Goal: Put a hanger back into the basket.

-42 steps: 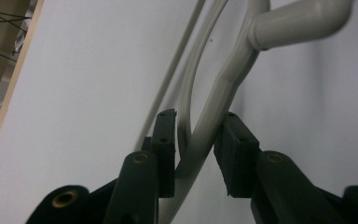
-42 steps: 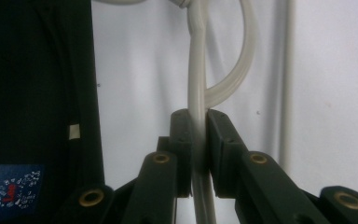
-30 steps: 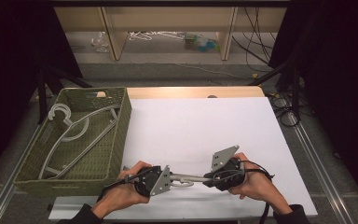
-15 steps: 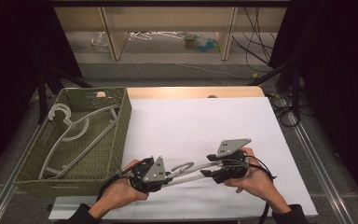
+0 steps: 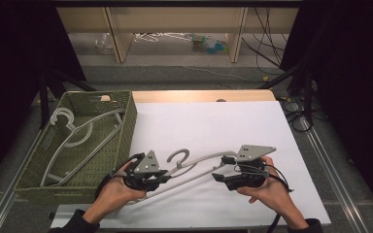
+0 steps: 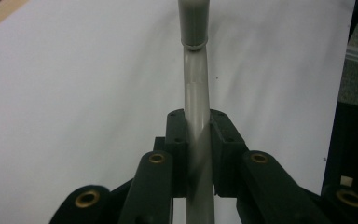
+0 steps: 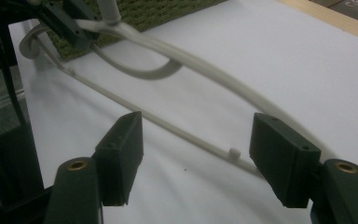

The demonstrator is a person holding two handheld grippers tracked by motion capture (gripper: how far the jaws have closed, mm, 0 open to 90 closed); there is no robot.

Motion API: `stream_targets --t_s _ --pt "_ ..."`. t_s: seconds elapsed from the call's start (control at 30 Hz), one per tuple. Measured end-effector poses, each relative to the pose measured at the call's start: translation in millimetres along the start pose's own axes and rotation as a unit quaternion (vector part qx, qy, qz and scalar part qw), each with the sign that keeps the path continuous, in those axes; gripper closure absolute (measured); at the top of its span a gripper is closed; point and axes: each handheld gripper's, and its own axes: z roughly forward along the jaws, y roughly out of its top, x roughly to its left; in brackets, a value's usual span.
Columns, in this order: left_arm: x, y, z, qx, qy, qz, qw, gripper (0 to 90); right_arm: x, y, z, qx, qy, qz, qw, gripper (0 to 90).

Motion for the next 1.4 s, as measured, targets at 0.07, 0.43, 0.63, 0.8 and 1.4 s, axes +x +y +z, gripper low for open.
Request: stream_targets --t_s 0.07,0.43,0.63,0.8,1.4 --pt "2.3 0.8 -5.2 -0.009 0.002 -0.008 0.9999 79.1 0.6 -2.1 -1.7 -0.011 -0.006 0.005 0.9999 35.3" --pt "8.5 5.8 -30.3 -0.06 0.005 -0.061 0.9963 79.0 6.1 -18.9 -5.4 -0.027 -0.018 0.028 0.9991 29.5" --pt "12.3 7.1 -53.9 -0.089 0.011 -0.077 0.993 79.1 8.4 -22.9 -4.8 -0.026 -0.015 0.029 0.9991 29.1" --pt "14.0 9.2 -65.1 -0.096 0.018 -0.083 0.9917 79.0 9.7 -26.1 -5.4 -0.028 -0.018 0.031 0.999 27.1" --pt "34.2 20.2 -102.3 -0.114 0.019 -0.104 0.9878 79.0 12.2 -29.9 -4.4 -0.022 -0.015 0.036 0.999 26.9"
